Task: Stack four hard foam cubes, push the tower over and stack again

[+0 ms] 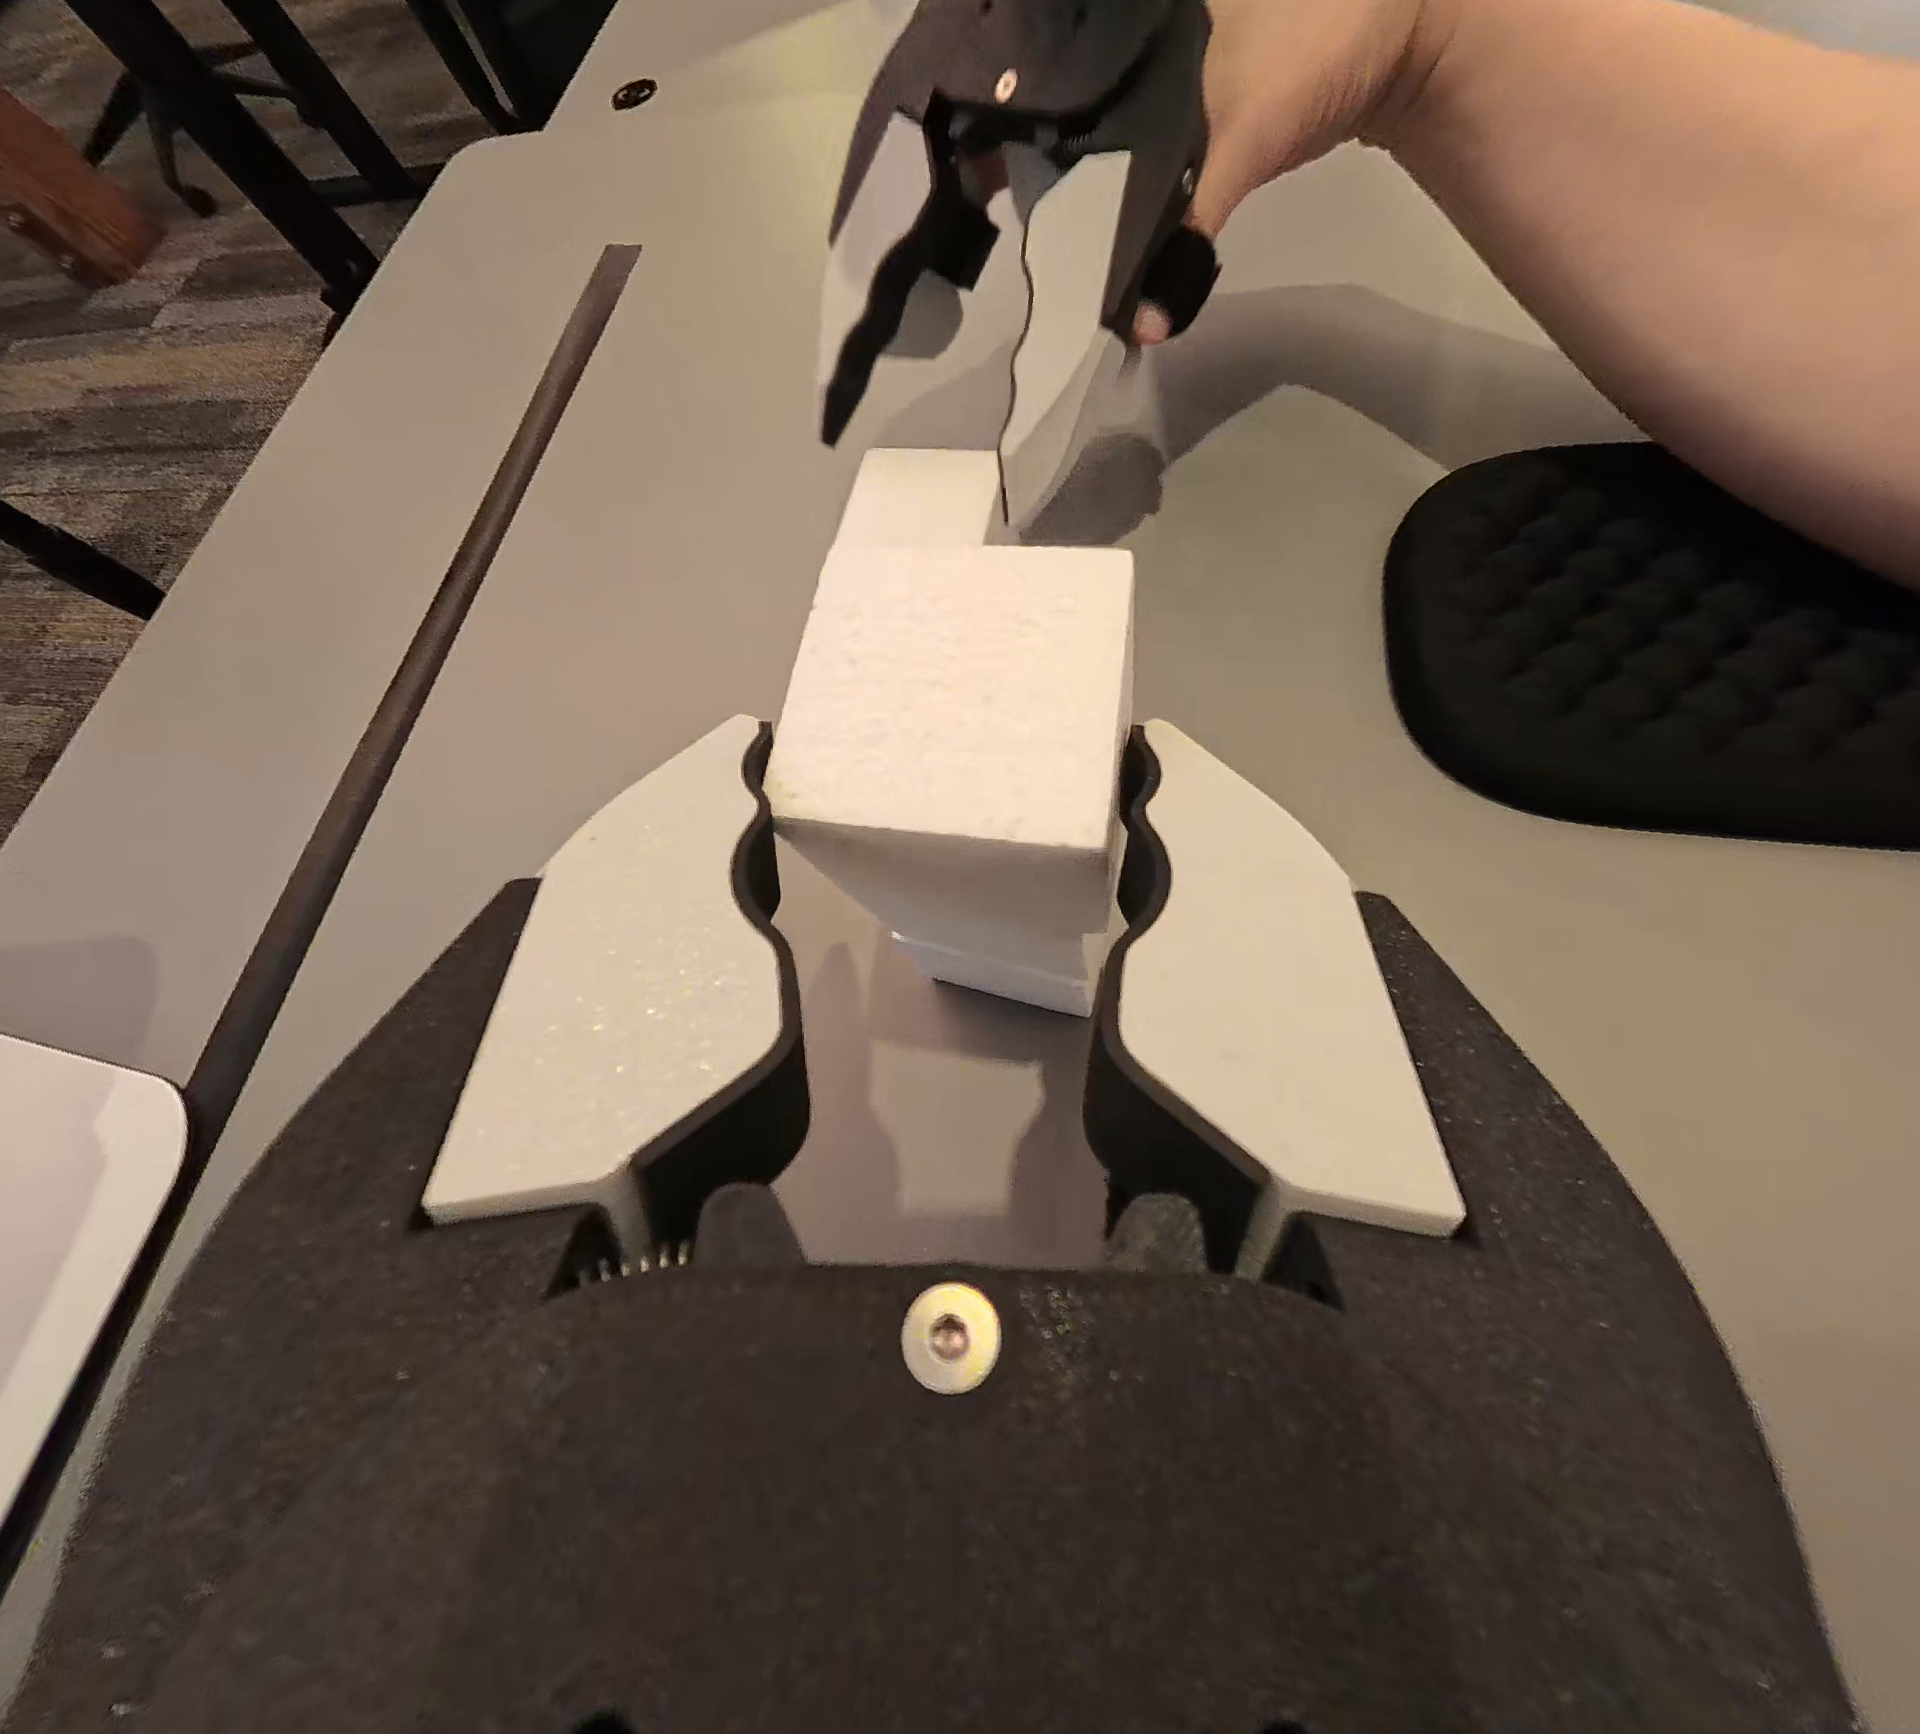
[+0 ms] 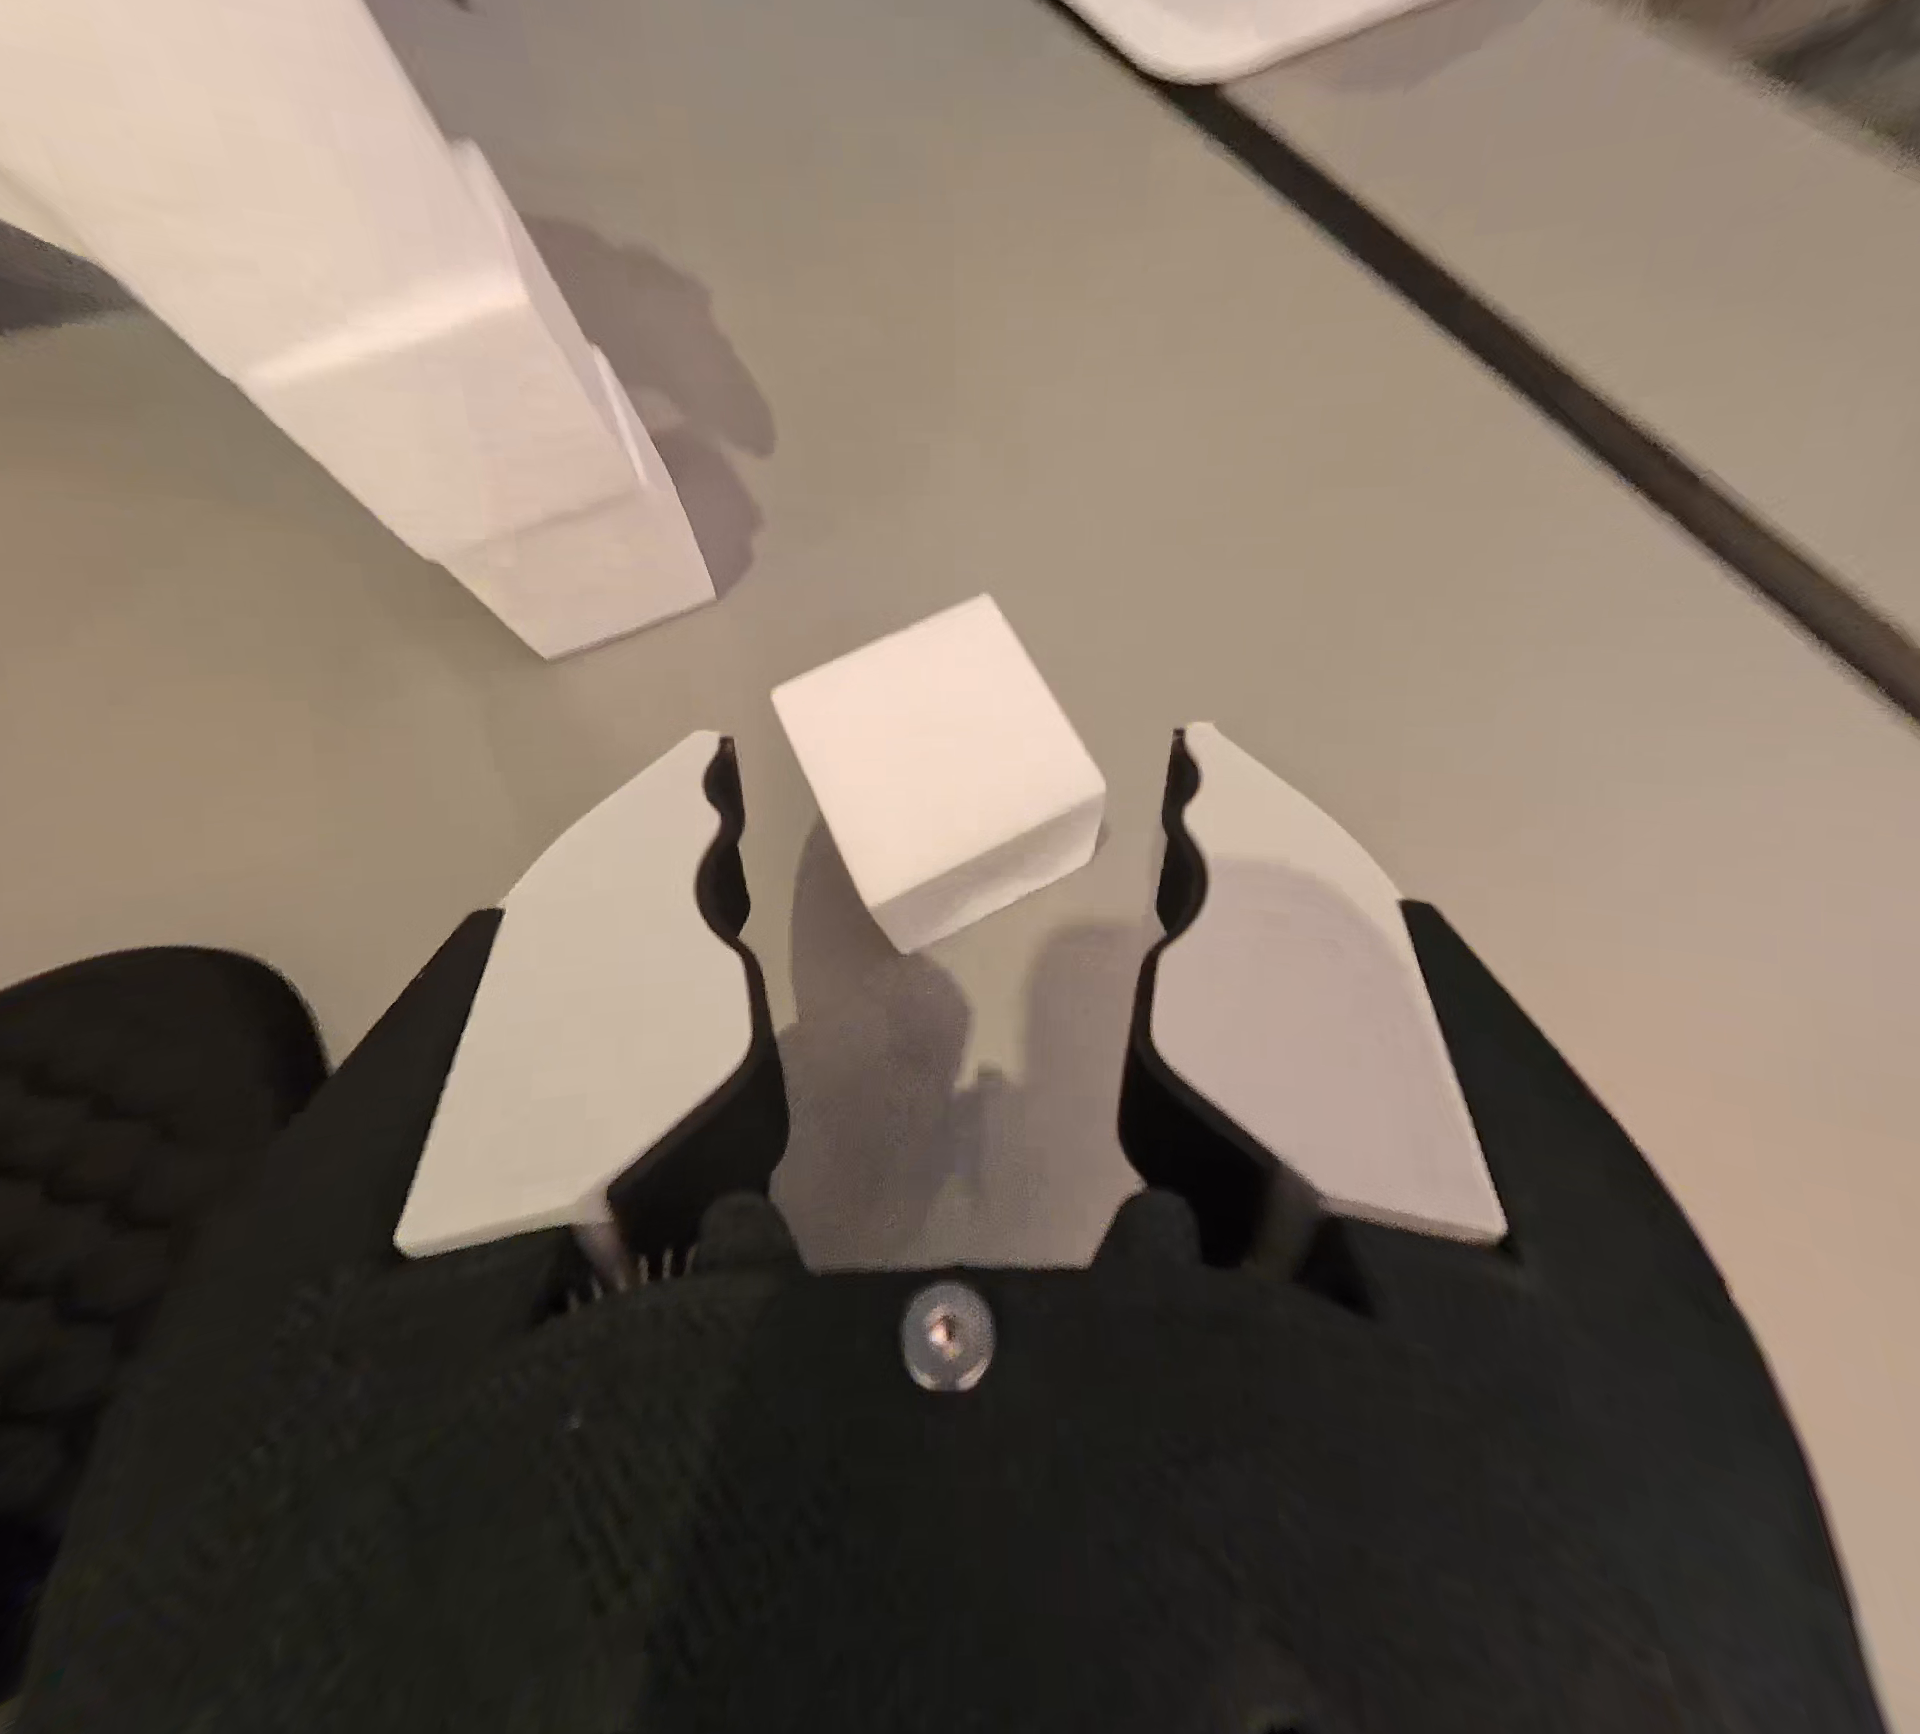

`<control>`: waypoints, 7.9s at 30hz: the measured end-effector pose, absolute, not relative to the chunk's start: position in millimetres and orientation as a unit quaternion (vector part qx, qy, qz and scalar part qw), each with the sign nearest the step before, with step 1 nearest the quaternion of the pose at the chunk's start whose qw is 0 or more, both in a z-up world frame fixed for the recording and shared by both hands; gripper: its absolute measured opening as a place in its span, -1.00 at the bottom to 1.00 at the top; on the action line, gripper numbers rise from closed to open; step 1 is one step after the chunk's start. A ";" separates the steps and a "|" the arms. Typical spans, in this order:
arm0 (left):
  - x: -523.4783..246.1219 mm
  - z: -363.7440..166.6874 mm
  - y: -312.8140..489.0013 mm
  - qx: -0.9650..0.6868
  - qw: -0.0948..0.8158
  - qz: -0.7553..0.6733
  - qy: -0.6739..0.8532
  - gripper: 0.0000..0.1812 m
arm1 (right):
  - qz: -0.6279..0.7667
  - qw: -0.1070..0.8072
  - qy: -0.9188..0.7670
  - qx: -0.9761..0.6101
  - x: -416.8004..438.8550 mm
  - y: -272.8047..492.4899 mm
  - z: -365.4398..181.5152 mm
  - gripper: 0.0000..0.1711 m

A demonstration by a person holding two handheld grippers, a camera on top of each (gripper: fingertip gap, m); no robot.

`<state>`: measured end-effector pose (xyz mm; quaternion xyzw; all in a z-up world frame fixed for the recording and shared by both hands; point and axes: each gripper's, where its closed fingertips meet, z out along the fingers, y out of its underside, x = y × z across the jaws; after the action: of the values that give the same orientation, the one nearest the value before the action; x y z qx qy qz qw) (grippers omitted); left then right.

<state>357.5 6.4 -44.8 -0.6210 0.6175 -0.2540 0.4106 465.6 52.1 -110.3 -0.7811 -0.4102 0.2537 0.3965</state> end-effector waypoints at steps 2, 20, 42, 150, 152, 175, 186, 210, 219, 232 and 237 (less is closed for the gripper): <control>357.4 -45.4 6.3 -0.621 0.404 -0.259 0.620 -0.30 | 0.260 0.365 -0.414 -0.793 461.2 52.4 -127.7 -0.08; 241.2 7.2 33.7 -0.667 0.456 -0.176 0.563 -0.11 | 0.293 0.443 -0.422 -0.735 402.2 14.2 24.6 -0.20; 229.7 15.6 29.9 -0.673 0.459 -0.196 0.546 -0.12 | 0.255 0.370 -0.490 -0.747 340.9 3.2 10.1 -0.04; 25.2 -28.6 -20.9 -0.734 0.471 -0.109 0.477 -0.24 | 0.197 0.200 -0.598 -0.751 203.1 -23.2 -79.7 -0.28; 41.9 -16.9 -21.8 -0.725 0.478 -0.111 0.483 -0.24 | 0.189 0.205 -0.606 -0.745 209.8 -22.3 -75.0 -0.19; 204.2 -44.0 -19.2 -0.739 0.344 -0.120 0.566 -0.25 | 0.158 0.220 -0.573 -0.773 294.2 28.7 -114.8 0.15; 197.2 -22.3 -25.1 -0.723 0.388 -0.123 0.558 -0.14 | 0.149 0.191 -0.570 -0.785 297.2 33.9 -135.3 -0.30; 94.2 -47.7 -37.3 -0.774 0.399 -0.130 0.474 -0.26 | 0.220 0.359 -0.531 -0.735 219.7 -22.2 25.9 -0.30; 98.3 -55.5 -37.7 -0.774 0.396 -0.132 0.476 -0.26 | 0.196 0.339 -0.554 -0.735 209.3 -28.8 14.3 -0.30; 91.9 -29.2 -6.1 -0.777 0.490 -0.015 0.394 -0.28 | 0.173 0.459 -0.539 -0.685 228.9 -16.6 60.3 -0.14; 91.8 -28.4 -4.0 -0.779 0.499 0.015 0.378 -0.28 | 0.080 0.463 -0.497 -0.730 276.2 -0.3 62.2 -0.14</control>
<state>91.8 -4.0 -28.4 -0.7793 0.3784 0.0146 0.4994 276.2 -0.3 62.2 -0.7297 -0.4970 0.0802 0.4627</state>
